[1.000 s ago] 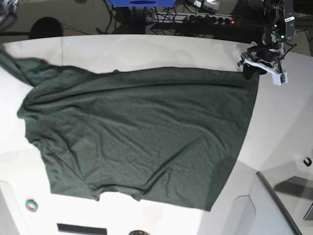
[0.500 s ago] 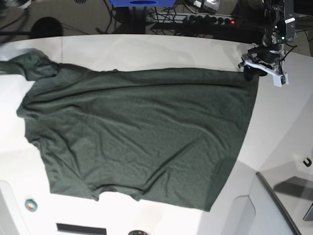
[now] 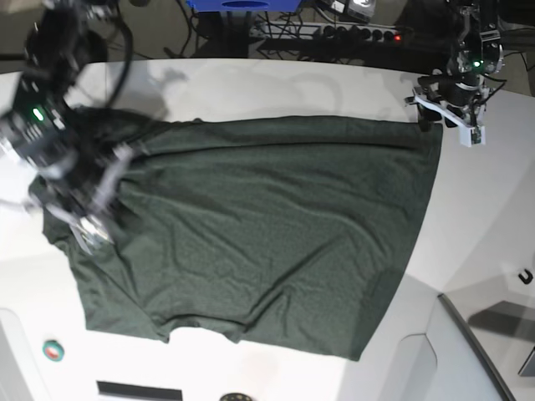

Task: Layout the t-shirt on the table in an organized manner, then fold the t-shirt properly
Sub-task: 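Grasp the shirt fabric with the right gripper and drag it toward its edge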

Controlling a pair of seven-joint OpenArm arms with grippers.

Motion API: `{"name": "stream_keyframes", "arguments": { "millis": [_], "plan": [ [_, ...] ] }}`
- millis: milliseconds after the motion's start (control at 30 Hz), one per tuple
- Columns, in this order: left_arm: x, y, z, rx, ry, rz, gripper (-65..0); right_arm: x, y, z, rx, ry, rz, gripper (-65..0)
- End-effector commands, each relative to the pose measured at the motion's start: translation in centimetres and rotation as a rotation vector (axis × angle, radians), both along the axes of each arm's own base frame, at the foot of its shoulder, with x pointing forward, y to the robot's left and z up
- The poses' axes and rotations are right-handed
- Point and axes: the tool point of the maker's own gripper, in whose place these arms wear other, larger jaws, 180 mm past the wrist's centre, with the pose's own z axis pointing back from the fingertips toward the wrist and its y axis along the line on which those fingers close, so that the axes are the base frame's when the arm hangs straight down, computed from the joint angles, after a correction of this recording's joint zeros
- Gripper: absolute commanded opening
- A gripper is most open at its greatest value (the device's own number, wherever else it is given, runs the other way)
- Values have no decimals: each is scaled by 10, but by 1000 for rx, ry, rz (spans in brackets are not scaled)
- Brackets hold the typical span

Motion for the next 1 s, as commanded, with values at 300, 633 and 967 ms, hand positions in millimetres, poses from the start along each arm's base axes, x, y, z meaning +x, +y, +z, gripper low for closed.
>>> {"name": "stream_keyframes", "arguments": {
  "millis": [300,633,967],
  "plan": [
    [4,2,7,13,-28,-11,-336,86,133,14,156,-67,268,-644],
    [1,1,5,10,-18,-10,-336,116,218,13,263,-39,492,-468],
    [1,2,5,11,-17,-8,-336,108,123,33,313,-105,215,-126]
  ]
}}
